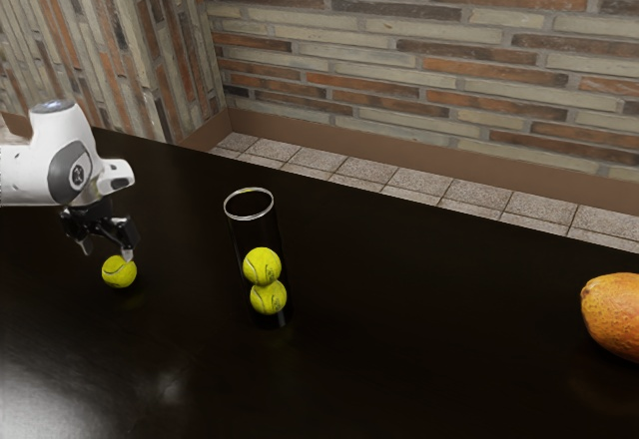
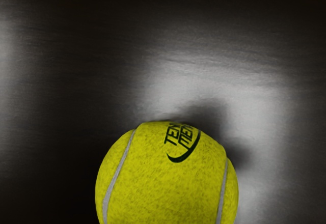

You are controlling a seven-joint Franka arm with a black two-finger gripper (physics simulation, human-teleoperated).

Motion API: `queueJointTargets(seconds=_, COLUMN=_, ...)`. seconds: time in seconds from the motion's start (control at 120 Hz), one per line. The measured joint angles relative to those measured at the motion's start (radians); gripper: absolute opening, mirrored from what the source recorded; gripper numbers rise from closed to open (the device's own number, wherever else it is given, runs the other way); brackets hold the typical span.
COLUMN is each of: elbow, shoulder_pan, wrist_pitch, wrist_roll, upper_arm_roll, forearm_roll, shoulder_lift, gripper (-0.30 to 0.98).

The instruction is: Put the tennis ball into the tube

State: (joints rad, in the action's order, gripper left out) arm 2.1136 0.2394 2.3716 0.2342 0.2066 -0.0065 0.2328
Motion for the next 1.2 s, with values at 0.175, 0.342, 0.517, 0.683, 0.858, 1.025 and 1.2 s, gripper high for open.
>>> queueJointTargets(seconds=0.175, elbow=0.0, shoulder_pan=0.0, wrist_pitch=0.016, wrist_roll=0.016, upper_arm_roll=-0.004, forearm_roll=-0.018, shoulder_lift=0.037, gripper=0.69)
queueJointTargets(seconds=0.342, elbow=-0.002, shoulder_pan=0.0, wrist_pitch=0.027, wrist_roll=0.034, upper_arm_roll=-0.004, forearm_roll=-0.022, shoulder_lift=0.069, gripper=0.69)
queueJointTargets(seconds=0.517, elbow=-0.025, shoulder_pan=0.0, wrist_pitch=0.049, wrist_roll=0.059, upper_arm_roll=-0.009, forearm_roll=-0.024, shoulder_lift=0.109, gripper=0.69)
queueJointTargets(seconds=0.683, elbow=-0.031, shoulder_pan=0.0, wrist_pitch=0.059, wrist_roll=0.076, upper_arm_roll=-0.011, forearm_roll=-0.029, shoulder_lift=0.12, gripper=0.59)
queueJointTargets(seconds=0.858, elbow=-0.03, shoulder_pan=0.0, wrist_pitch=0.063, wrist_roll=0.09, upper_arm_roll=-0.01, forearm_roll=-0.035, shoulder_lift=0.122, gripper=0.46)
queueJointTargets(seconds=1.025, elbow=-0.029, shoulder_pan=0.0, wrist_pitch=0.065, wrist_roll=0.098, upper_arm_roll=-0.01, forearm_roll=-0.041, shoulder_lift=0.126, gripper=0.41)
queueJointTargets(seconds=1.2, elbow=-0.024, shoulder_pan=-0.002, wrist_pitch=0.048, wrist_roll=0.1, upper_arm_roll=-0.01, forearm_roll=-0.048, shoulder_lift=0.102, gripper=0.35)
